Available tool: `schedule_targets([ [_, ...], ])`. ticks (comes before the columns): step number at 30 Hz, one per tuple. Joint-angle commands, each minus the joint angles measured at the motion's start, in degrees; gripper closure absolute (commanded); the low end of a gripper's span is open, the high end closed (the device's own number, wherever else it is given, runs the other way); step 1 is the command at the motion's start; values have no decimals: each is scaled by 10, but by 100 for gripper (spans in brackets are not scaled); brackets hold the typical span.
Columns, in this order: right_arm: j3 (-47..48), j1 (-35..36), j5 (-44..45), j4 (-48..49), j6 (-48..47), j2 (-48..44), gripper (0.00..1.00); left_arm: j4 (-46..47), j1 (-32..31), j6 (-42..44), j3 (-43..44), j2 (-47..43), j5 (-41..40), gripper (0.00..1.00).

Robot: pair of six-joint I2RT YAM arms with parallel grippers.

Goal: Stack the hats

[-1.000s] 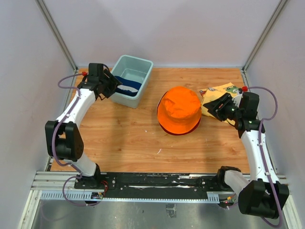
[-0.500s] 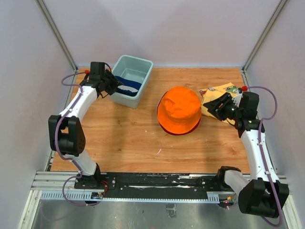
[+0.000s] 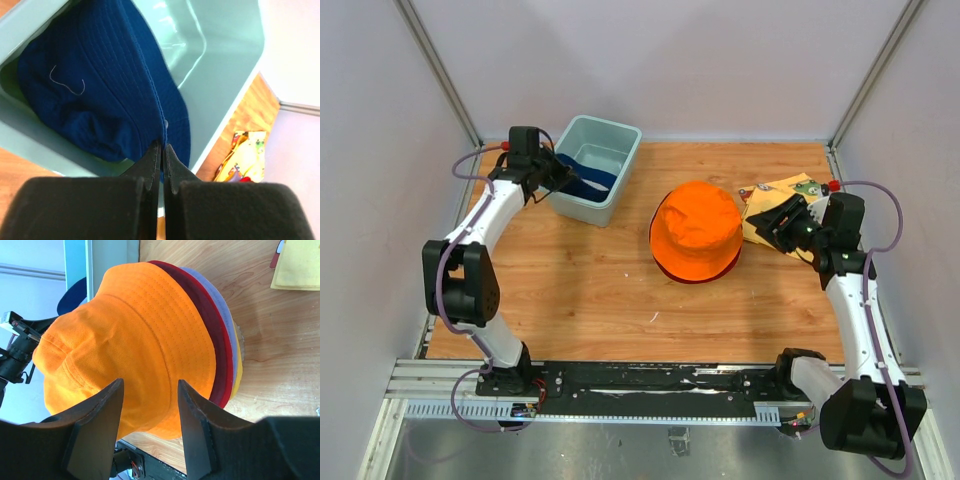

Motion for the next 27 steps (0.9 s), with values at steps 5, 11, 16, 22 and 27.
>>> schedule_targets([
  [5, 27, -16, 1, -19, 0, -19, 52, 124, 4, -19, 71, -52, -12, 100],
  [11, 45, -15, 12, -37, -9, -23, 52, 283, 4, 13, 80, -83, 48, 99],
  [16, 68, -15, 25, -56, -21, -27, 52, 439, 4, 42, 71, -95, 144, 99],
  [22, 113, -15, 32, -64, -24, -24, 51, 659, -9, 6, 79, -76, 313, 100],
  [27, 159, -15, 16, -10, 1, -4, 47, 602, -65, 93, 152, -53, 398, 100],
])
